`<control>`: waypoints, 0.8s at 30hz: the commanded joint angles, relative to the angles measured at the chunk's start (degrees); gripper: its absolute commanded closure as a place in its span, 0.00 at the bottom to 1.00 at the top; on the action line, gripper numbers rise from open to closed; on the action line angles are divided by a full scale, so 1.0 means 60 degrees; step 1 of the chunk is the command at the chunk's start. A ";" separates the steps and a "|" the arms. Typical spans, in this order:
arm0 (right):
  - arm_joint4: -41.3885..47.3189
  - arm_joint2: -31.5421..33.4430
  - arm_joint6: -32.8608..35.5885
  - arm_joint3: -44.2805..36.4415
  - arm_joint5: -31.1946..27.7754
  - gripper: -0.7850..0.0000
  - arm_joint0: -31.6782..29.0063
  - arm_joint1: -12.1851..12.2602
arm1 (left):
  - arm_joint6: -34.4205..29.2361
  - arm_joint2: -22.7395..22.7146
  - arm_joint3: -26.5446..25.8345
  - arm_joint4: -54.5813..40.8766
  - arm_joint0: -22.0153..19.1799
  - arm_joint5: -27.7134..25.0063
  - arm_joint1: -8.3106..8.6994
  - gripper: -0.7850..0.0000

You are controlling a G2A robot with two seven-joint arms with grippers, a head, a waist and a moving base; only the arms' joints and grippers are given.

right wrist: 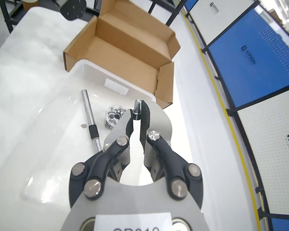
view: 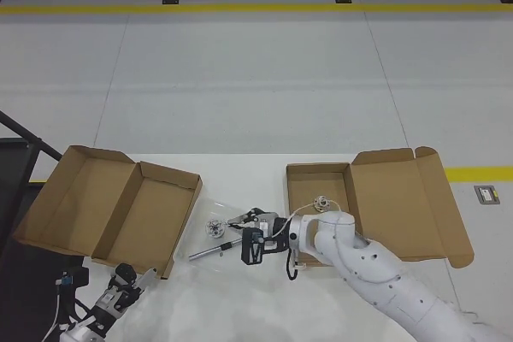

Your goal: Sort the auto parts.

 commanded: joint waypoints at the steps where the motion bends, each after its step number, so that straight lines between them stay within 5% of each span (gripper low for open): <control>1: -0.0257 0.0487 0.0087 -0.0456 0.0053 1.00 -0.0462 0.0248 | 0.0000 0.0000 0.0000 0.0000 0.0000 0.0000 0.0000 0.00; 4: -0.0069 0.1330 0.1482 -0.1244 0.0212 1.00 -0.1303 0.0541 | 0.0000 0.0000 0.0000 0.0000 0.0000 0.0000 0.0000 0.00; 12: 0.0941 0.3576 0.7793 -0.4182 0.1092 1.00 -0.3932 0.1055 | 0.0000 0.0000 0.0000 0.0000 0.0000 0.0000 0.0000 0.00; 16: 0.1338 0.4356 1.0069 -0.5172 0.1314 1.00 -0.5008 0.1193 | 0.0000 0.0000 0.0000 0.0000 0.0000 0.0000 0.0000 0.00; 24: 0.2908 0.4586 1.2911 -0.4122 0.0872 1.00 -0.4634 0.1108 | 0.0000 0.0000 0.0000 0.0000 0.0000 0.0000 0.0000 0.00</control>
